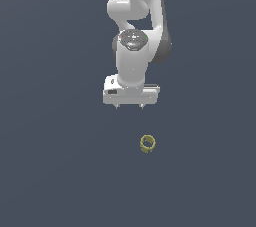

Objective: Pick up the object and move it to a goal position.

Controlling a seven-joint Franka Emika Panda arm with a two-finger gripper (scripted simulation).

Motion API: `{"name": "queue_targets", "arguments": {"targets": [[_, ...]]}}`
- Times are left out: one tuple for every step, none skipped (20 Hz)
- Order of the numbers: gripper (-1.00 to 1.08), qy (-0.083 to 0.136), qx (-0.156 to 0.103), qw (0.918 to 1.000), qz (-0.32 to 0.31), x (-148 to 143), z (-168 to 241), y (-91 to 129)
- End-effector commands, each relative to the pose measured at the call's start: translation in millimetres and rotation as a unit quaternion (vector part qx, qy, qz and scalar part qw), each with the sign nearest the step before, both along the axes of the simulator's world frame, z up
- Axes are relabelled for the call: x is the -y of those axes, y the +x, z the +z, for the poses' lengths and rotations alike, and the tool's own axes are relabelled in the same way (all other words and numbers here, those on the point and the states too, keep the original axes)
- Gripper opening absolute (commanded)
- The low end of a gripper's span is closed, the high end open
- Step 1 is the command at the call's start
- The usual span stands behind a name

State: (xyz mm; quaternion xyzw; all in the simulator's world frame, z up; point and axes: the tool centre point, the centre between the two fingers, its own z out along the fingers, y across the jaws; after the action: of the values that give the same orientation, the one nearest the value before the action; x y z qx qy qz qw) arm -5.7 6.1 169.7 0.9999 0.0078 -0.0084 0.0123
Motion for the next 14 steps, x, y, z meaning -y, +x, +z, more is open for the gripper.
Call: {"name": "queue_targets", "arguments": {"targets": [[1.00,0.000,0.000,1.0000,0.000,0.0,0.0,0.0],[1.00,0.000,0.000,1.0000,0.000,0.0,-0.3,-0.1],[1.00,-0.001,-0.001,1.0000,0.002,0.3,-0.9,-0.3],[1.00,-0.003,-0.002,1.0000,0.004,0.6,-2.0,-0.8],[1.00,-0.005,-0.004,1.0000,0.006,1.1,-3.6,-1.4],[1.00,-0.008,-0.007,0.9999,0.010,1.7,-5.5,-2.4],[1.00,-0.011,-0.009,0.9998,0.012,2.5,-7.3,-3.5],[1.00,-0.013,-0.011,0.9997,0.014,3.2,-8.7,-4.6],[1.00,-0.015,-0.012,0.9997,0.015,3.9,-9.5,-5.5],[1.00,-0.016,-0.013,0.9997,0.015,4.4,-9.9,-6.3],[1.00,-0.016,-0.013,0.9997,0.015,4.7,-9.9,-6.8],[1.00,-0.016,-0.013,0.9997,0.014,4.5,-9.8,-6.8],[1.00,-0.016,-0.013,0.9997,0.015,4.4,-9.7,-6.4],[1.00,-0.015,-0.013,0.9997,0.016,3.9,-9.7,-5.7]]}}
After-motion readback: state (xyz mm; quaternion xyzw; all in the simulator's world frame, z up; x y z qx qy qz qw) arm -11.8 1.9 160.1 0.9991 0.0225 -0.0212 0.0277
